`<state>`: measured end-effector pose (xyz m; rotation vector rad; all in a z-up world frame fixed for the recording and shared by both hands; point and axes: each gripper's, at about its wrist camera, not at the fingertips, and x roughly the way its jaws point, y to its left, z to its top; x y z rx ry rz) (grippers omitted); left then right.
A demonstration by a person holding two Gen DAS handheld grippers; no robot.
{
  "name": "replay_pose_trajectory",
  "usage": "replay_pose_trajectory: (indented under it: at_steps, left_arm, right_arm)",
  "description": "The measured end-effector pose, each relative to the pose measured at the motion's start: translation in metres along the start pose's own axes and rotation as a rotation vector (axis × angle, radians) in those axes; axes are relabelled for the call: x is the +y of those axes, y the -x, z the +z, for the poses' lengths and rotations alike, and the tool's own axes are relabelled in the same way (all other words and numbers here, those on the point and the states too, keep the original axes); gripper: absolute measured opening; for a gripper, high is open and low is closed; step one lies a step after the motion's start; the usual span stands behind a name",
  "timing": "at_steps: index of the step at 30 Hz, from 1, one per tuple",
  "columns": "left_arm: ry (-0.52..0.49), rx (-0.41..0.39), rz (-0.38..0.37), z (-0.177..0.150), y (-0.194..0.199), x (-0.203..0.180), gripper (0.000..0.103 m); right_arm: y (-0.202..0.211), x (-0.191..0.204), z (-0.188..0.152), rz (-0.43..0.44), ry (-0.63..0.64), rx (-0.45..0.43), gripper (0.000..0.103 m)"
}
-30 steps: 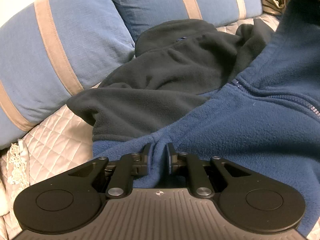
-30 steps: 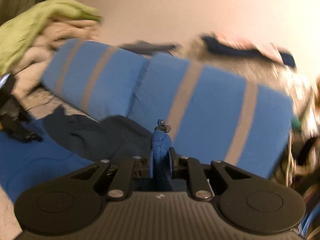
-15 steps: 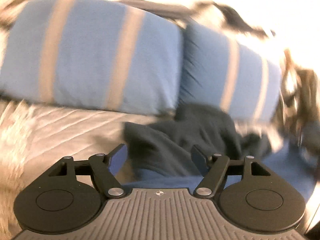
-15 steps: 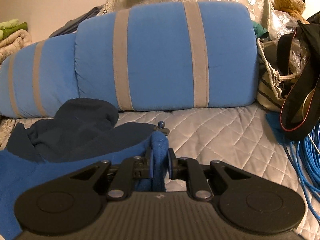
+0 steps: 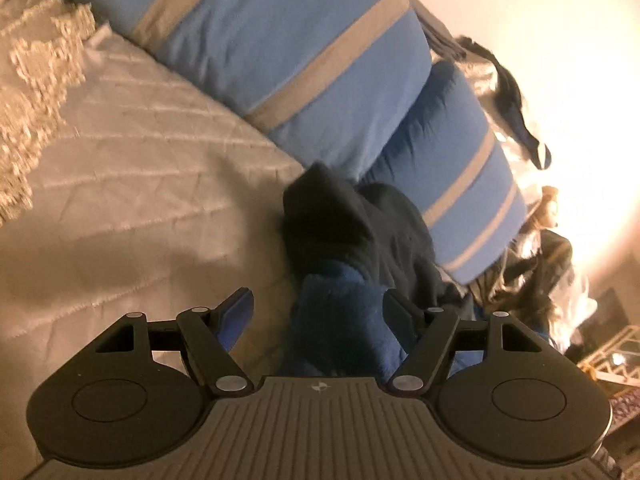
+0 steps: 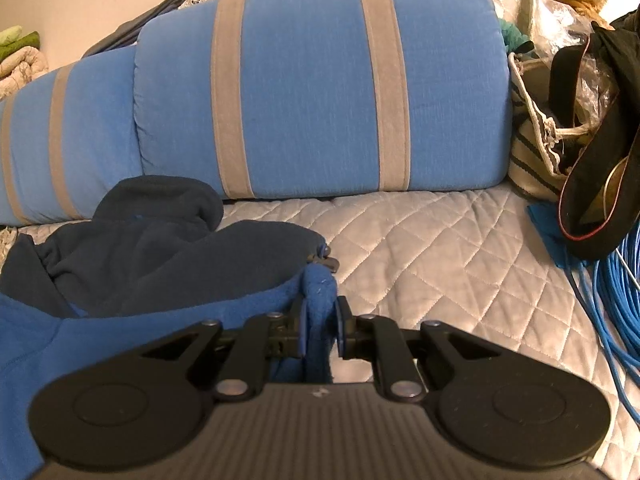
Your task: Fold clothes
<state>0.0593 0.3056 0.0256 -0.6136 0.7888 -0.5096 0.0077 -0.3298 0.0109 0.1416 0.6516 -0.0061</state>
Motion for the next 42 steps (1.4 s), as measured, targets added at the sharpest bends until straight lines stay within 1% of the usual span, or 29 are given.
replay_pose_trajectory:
  at_steps: [4,8,9,10,11,13,16,19,21,23,24,25,26,28,29,30,31,32,33,34,37,38,39,40,41,42]
  left_arm:
    - [-0.028,0.033,-0.006,-0.003,-0.008,-0.005,0.07]
    - [-0.037,0.027,-0.014,-0.001,-0.015,-0.012,0.068]
    - [-0.041,0.03,-0.006,-0.001,-0.017,-0.013,0.062]
    - [-0.043,0.033,-0.003,-0.002,-0.018,-0.014,0.051]
    - [-0.04,0.033,0.001,-0.002,-0.019,-0.014,0.047]
    - [-0.031,0.032,0.01,-0.001,-0.019,-0.014,0.034]
    - [0.004,0.021,0.008,-0.002,-0.019,-0.011,0.026]
    - [0.001,-0.015,0.019,0.0,-0.016,-0.015,0.021]
    - [-0.019,-0.043,0.049,0.002,-0.014,-0.022,0.02]
    - [-0.074,-0.038,0.11,0.002,-0.019,-0.031,0.021]
    - [-0.083,-0.031,0.133,0.002,-0.022,-0.031,0.023]
    - [-0.09,-0.024,0.154,0.001,-0.026,-0.031,0.028]
    - [-0.084,-0.011,0.158,0.002,-0.028,-0.029,0.03]
    - [-0.037,0.008,0.128,0.002,-0.028,-0.019,0.036]
    - [-0.006,0.012,0.096,0.002,-0.026,-0.013,0.036]
    - [0.025,0.014,0.061,0.002,-0.024,-0.007,0.04]
    - [0.053,0.015,0.041,0.002,-0.023,-0.002,0.047]
    - [0.08,0.015,0.024,0.002,-0.021,0.004,0.051]
    - [0.097,0.013,0.021,0.001,-0.021,0.007,0.056]
    - [0.113,0.011,0.022,0.0,-0.02,0.011,0.056]
    - [0.165,0.016,-0.022,-0.003,-0.024,0.021,0.055]
    - [0.165,0.018,-0.026,-0.003,-0.026,0.02,0.055]
    - [0.163,0.021,-0.025,-0.004,-0.027,0.02,0.051]
    - [0.159,0.018,-0.021,-0.004,-0.028,0.018,0.039]
    - [0.156,0.015,-0.017,-0.003,-0.029,0.016,0.034]
    - [0.152,0.012,-0.012,-0.003,-0.029,0.014,0.032]
  right_arm:
    - [0.0,0.001,0.001,0.0,0.003,0.001,0.015]
    - [-0.001,0.0,0.001,0.003,0.004,0.006,0.015]
    - [-0.001,0.0,0.001,0.004,0.004,0.007,0.015]
    - [-0.001,-0.001,0.001,0.005,0.003,0.006,0.015]
    - [-0.001,-0.001,0.001,0.006,0.003,0.006,0.015]
    - [-0.001,-0.001,0.001,0.01,0.002,0.007,0.015]
    - [-0.001,-0.001,0.001,0.013,0.0,0.006,0.015]
    - [-0.001,-0.001,0.002,0.014,-0.001,0.004,0.015]
    - [-0.001,-0.001,0.002,0.015,0.0,0.004,0.015]
    - [-0.002,-0.002,0.001,0.017,-0.003,0.008,0.015]
    - [-0.003,-0.003,0.001,0.02,-0.006,0.011,0.015]
    - [-0.004,-0.004,0.0,0.024,-0.013,0.016,0.015]
    - [-0.005,-0.006,0.0,0.029,-0.02,0.022,0.015]
    - [-0.006,-0.01,-0.001,0.043,-0.039,0.03,0.016]
    - [-0.006,-0.012,-0.002,0.05,-0.048,0.033,0.016]
    - [-0.007,-0.013,-0.002,0.055,-0.056,0.037,0.016]
    - [-0.007,-0.015,-0.003,0.059,-0.064,0.041,0.016]
    - [-0.008,-0.017,-0.003,0.067,-0.083,0.046,0.016]
    - [-0.009,-0.02,-0.003,0.076,-0.105,0.051,0.017]
    - [-0.01,-0.023,-0.004,0.085,-0.127,0.056,0.017]
    - [-0.012,-0.031,-0.005,0.112,-0.191,0.072,0.017]
    - [-0.013,-0.034,-0.005,0.12,-0.213,0.077,0.018]
    - [-0.014,-0.037,-0.006,0.129,-0.235,0.082,0.018]
    - [-0.015,-0.04,-0.006,0.138,-0.256,0.088,0.018]
    - [-0.016,-0.043,-0.006,0.147,-0.278,0.093,0.018]
    - [-0.017,-0.045,-0.007,0.156,-0.299,0.098,0.019]
